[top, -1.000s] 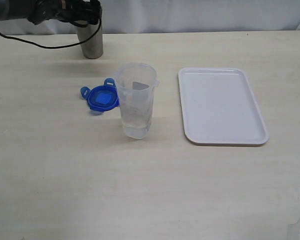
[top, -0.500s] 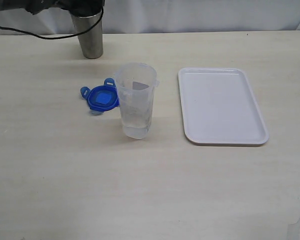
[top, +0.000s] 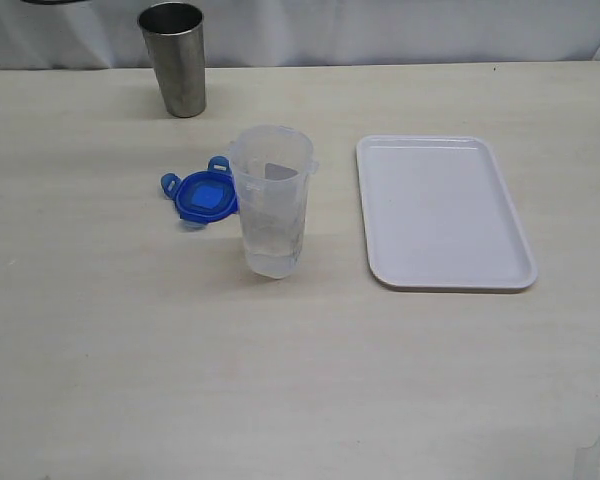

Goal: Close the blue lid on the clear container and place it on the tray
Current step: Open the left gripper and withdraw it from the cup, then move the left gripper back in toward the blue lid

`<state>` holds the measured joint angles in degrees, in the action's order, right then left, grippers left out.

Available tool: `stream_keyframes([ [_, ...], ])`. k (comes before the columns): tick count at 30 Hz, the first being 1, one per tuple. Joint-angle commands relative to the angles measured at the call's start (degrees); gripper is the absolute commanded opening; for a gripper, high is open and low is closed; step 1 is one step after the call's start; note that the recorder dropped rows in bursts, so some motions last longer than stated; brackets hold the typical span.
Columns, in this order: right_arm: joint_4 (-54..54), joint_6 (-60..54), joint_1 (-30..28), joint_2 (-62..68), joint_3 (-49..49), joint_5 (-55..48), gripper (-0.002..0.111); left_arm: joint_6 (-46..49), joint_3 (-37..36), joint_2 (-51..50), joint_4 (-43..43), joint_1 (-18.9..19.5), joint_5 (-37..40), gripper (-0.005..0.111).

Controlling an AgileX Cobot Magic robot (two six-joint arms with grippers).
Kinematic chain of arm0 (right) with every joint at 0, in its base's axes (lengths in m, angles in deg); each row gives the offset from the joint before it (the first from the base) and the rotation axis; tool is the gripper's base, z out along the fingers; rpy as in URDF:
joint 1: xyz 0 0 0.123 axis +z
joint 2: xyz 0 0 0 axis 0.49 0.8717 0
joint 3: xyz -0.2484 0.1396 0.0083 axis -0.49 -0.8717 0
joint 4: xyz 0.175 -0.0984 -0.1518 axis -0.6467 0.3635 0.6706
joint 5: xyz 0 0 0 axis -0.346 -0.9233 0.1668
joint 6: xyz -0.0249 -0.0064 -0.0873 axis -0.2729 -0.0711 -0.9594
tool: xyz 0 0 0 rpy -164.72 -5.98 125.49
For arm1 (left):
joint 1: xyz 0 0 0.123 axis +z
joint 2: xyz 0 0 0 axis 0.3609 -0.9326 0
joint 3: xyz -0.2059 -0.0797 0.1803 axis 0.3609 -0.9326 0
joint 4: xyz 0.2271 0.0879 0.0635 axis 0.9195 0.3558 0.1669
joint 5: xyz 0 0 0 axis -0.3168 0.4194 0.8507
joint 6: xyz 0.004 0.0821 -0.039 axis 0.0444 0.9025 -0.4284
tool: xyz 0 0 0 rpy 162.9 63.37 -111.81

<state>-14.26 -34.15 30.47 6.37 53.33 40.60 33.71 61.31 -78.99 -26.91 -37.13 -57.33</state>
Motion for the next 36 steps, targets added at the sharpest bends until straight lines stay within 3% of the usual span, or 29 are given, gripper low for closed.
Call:
stream_keyframes([
  [1, 0.5, 0.0, -0.3, -0.3, -0.1, 0.1, 0.005, 1.8, -0.1, 6.3, -0.9, 0.0, 3.6, 0.097],
  [5, 0.5, 0.0, -0.3, -0.3, -0.1, 0.1, 0.005, 4.0, -4.5, 13.7, -0.8, 0.0, 3.7, 0.097],
  [14, 0.5, 0.0, -0.3, -0.3, -0.1, 0.1, 0.005, -2.2, -29.7, 34.6, -1.1, 1.6, -15.3, 0.097],
  [25, 0.5, 0.0, -0.3, -0.3, -0.1, 0.1, 0.005, -4.3, -54.6, 56.0, -2.1, 4.8, -19.1, 0.097],
  [31, 0.5, 0.0, -0.3, -0.3, -0.1, 0.1, 0.005, -5.3, -70.3, 64.4, -3.4, 4.8, -30.0, 0.097],
  [36, 0.5, 0.0, -0.3, -0.3, -0.1, 0.1, 0.005, -3.4, -75.7, 67.3, -5.5, 4.8, -33.3, 0.097],
])
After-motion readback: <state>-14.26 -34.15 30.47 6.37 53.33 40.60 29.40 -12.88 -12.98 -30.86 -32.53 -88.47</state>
